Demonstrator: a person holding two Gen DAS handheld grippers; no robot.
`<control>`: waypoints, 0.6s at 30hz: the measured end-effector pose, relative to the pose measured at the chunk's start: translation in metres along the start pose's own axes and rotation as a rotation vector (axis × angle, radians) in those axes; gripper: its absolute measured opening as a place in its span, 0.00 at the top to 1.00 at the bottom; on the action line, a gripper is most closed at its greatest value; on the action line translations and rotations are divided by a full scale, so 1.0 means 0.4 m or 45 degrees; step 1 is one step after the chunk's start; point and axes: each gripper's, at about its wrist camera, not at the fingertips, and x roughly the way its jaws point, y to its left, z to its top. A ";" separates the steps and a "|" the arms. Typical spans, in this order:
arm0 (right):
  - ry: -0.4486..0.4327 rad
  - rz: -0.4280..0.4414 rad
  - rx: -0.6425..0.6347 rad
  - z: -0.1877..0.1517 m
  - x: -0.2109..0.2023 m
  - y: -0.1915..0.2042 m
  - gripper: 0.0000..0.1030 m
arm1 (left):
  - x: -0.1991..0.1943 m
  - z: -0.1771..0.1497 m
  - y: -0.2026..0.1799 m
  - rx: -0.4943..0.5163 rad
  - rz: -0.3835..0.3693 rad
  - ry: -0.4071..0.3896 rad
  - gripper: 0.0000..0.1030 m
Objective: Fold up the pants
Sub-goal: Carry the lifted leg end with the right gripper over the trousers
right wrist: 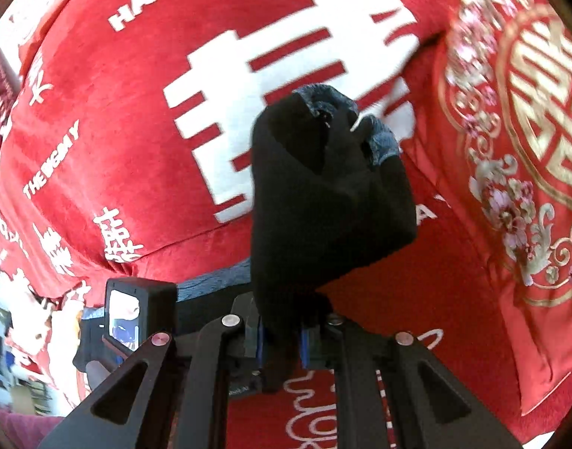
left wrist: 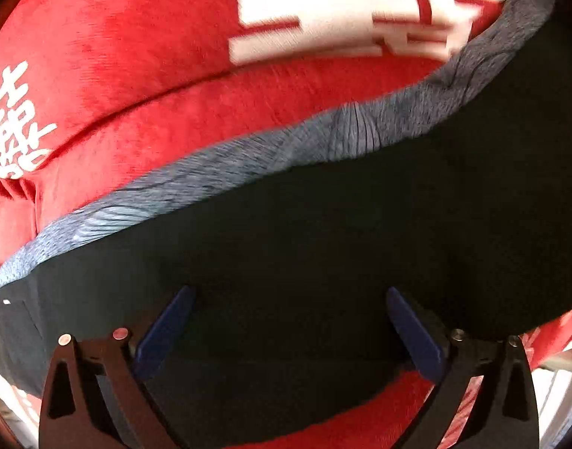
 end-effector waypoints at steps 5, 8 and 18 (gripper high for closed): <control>-0.027 -0.037 -0.205 -0.027 -0.009 0.167 0.86 | -0.069 -0.038 0.177 -0.152 -0.103 -0.025 0.00; -0.019 -0.036 -0.302 -0.054 0.006 0.253 0.86 | -0.103 -0.071 0.287 -0.172 -0.078 -0.050 0.00; 0.171 -0.082 -0.719 -0.283 0.198 0.542 0.85 | -0.111 -0.217 0.603 -0.393 0.100 0.006 0.00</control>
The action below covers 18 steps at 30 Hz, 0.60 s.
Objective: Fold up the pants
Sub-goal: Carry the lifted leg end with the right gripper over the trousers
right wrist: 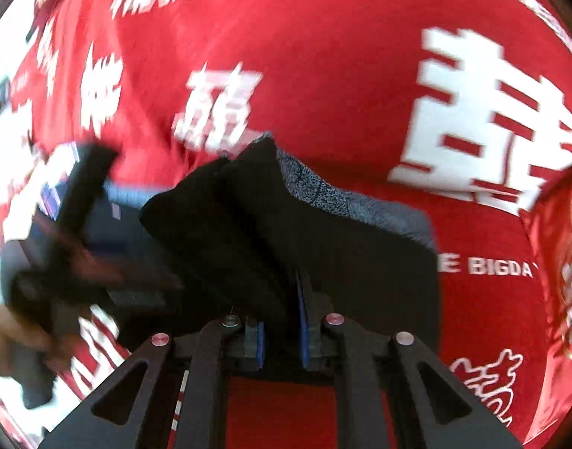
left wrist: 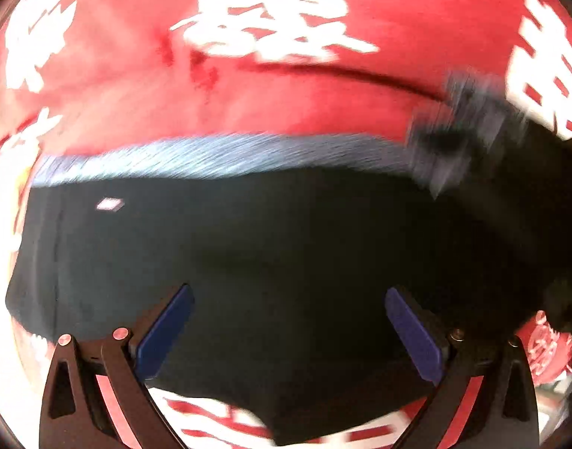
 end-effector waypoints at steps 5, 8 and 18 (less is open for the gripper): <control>0.096 -0.122 -0.151 -0.071 0.083 0.090 0.80 | 0.001 -0.060 0.059 -0.043 0.029 0.007 0.00; 0.101 -0.207 -0.235 -0.091 0.089 0.128 0.79 | -0.011 -0.084 0.078 -0.031 0.027 0.004 0.00; 0.187 0.034 -0.107 -0.157 -0.015 0.105 0.57 | -0.082 0.009 0.008 0.044 -0.192 -0.001 0.00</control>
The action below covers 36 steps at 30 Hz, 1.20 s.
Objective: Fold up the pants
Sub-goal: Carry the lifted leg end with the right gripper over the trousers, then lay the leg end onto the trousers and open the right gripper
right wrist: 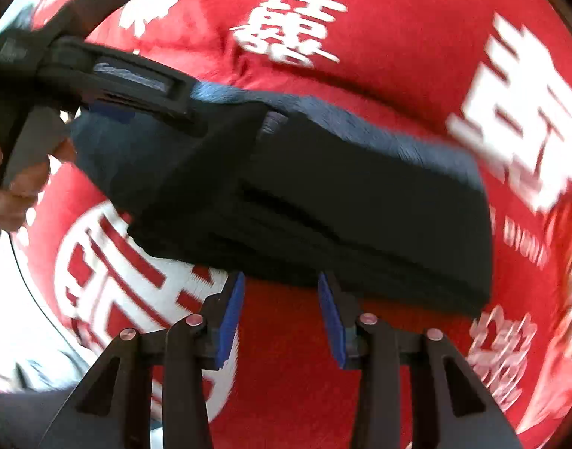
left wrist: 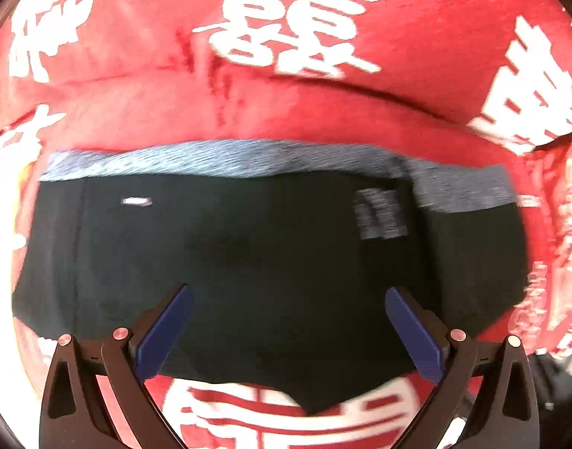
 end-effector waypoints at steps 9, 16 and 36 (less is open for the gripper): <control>0.012 0.061 0.449 -0.042 -0.045 -0.236 0.57 | 0.075 0.058 -0.184 0.149 -0.292 0.130 0.33; 0.026 0.152 0.626 -0.062 -0.039 -0.325 0.57 | 0.073 0.042 -0.220 0.202 -0.305 0.211 0.82; -0.013 0.496 0.871 0.102 0.119 -0.699 0.33 | 0.093 -0.056 -0.184 0.204 -0.103 0.195 0.86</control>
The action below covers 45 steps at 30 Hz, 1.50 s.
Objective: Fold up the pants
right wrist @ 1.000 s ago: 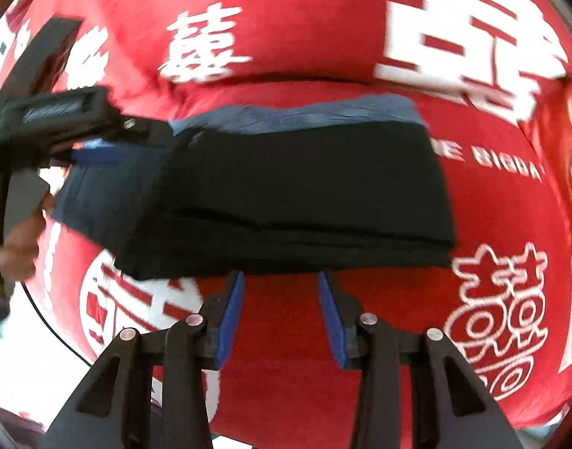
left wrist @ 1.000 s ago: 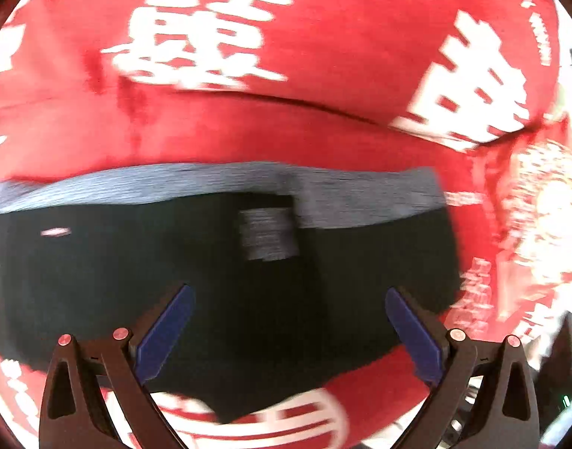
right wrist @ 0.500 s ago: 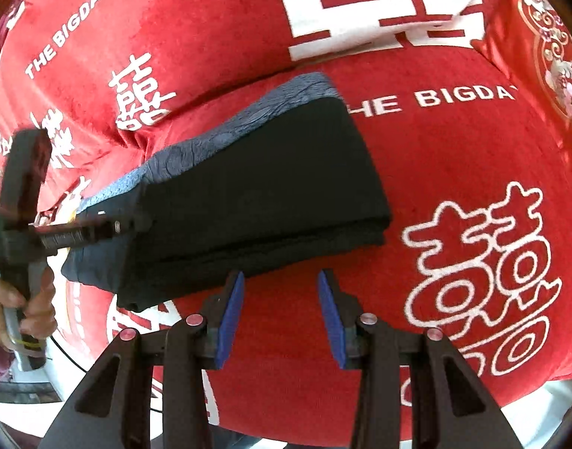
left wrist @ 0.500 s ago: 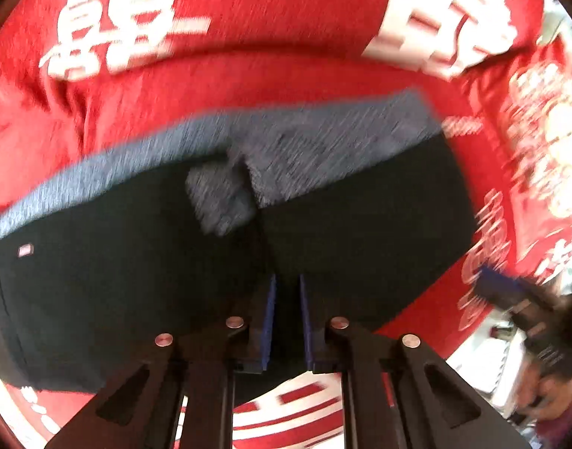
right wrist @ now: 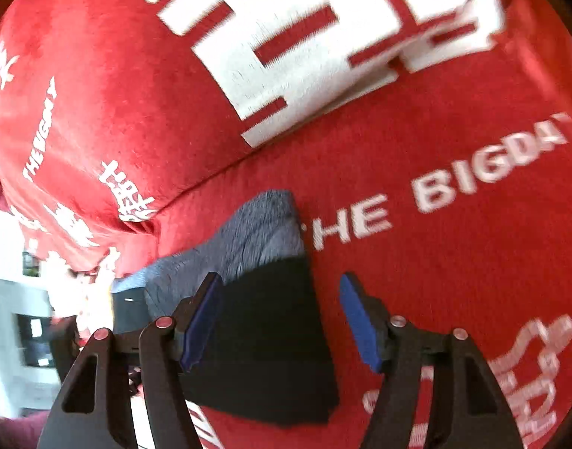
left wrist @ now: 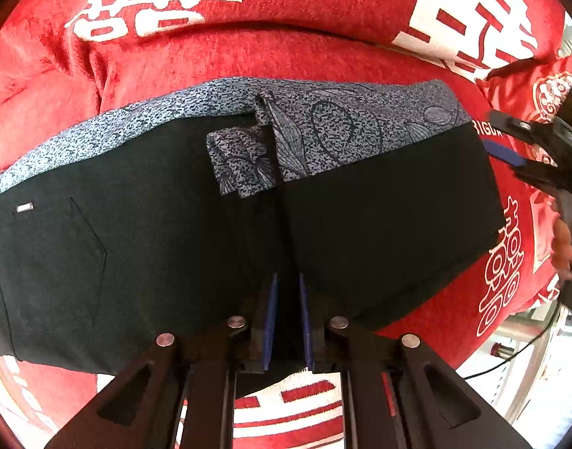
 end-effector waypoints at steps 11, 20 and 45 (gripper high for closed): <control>0.174 -0.282 -0.355 -0.079 0.121 0.148 0.40 | -0.055 0.014 0.020 -0.129 0.130 -0.068 0.85; 0.017 -0.123 -0.051 -0.134 -0.034 0.063 0.39 | -0.055 0.076 -0.065 -0.098 0.109 -0.168 0.26; 0.178 -0.039 -0.055 -0.265 -0.001 0.096 0.45 | 0.049 0.034 -0.061 -0.275 0.252 -0.100 0.07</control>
